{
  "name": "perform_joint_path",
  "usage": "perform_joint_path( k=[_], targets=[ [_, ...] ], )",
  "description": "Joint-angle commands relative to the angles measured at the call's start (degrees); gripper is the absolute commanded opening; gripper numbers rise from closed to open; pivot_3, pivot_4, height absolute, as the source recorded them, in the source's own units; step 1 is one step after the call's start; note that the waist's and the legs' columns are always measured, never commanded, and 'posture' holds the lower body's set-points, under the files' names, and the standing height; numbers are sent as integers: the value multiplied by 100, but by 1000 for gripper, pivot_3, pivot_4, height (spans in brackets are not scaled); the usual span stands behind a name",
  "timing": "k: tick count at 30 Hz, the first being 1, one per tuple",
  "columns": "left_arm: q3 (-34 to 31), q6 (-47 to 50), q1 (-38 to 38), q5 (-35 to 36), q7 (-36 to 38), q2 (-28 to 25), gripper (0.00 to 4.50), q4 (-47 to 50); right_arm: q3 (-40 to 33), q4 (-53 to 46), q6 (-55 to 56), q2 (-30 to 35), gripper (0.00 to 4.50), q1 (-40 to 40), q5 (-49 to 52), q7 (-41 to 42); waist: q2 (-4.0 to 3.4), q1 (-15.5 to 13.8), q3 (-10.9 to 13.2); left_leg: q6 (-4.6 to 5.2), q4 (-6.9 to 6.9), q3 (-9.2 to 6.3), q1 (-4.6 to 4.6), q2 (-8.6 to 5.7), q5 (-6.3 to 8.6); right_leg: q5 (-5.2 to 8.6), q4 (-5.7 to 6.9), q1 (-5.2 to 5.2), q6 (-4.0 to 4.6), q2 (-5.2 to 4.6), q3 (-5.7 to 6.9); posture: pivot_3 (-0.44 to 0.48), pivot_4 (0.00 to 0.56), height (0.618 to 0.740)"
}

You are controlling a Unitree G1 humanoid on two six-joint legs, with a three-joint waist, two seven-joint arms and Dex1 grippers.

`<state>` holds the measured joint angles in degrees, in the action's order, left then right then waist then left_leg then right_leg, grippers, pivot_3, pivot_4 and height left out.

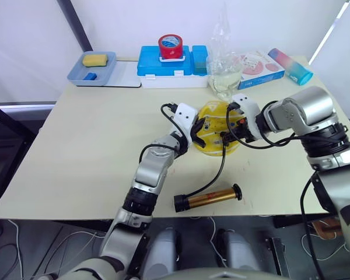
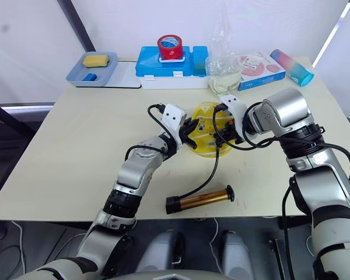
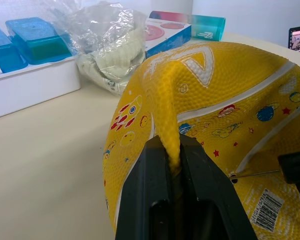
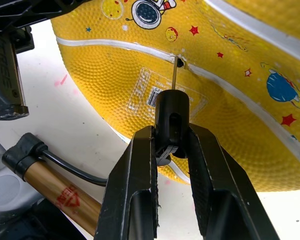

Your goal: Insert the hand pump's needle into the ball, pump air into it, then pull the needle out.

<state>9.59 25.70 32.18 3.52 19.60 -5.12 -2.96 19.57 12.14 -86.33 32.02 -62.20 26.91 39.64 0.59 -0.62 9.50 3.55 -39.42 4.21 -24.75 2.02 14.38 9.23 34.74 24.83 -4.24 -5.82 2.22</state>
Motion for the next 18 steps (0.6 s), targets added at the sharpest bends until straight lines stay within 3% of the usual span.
perform_joint_path(
  k=[1,18],
  targets=[
    [37,-47,-25,-40,-5,15,66,-63,7,-14,109,61,308,-22,-124,-29,0,0,0,0,0,0,0,0,0,0,0,0,0,0,0,0,150,739],
    [-21,-103,-61,-54,-59,-6,66,-171,166,151,121,197,308,26,-200,-29,0,-8,0,0,0,0,0,0,0,0,-1,0,0,-1,0,0,150,739]
  ],
)
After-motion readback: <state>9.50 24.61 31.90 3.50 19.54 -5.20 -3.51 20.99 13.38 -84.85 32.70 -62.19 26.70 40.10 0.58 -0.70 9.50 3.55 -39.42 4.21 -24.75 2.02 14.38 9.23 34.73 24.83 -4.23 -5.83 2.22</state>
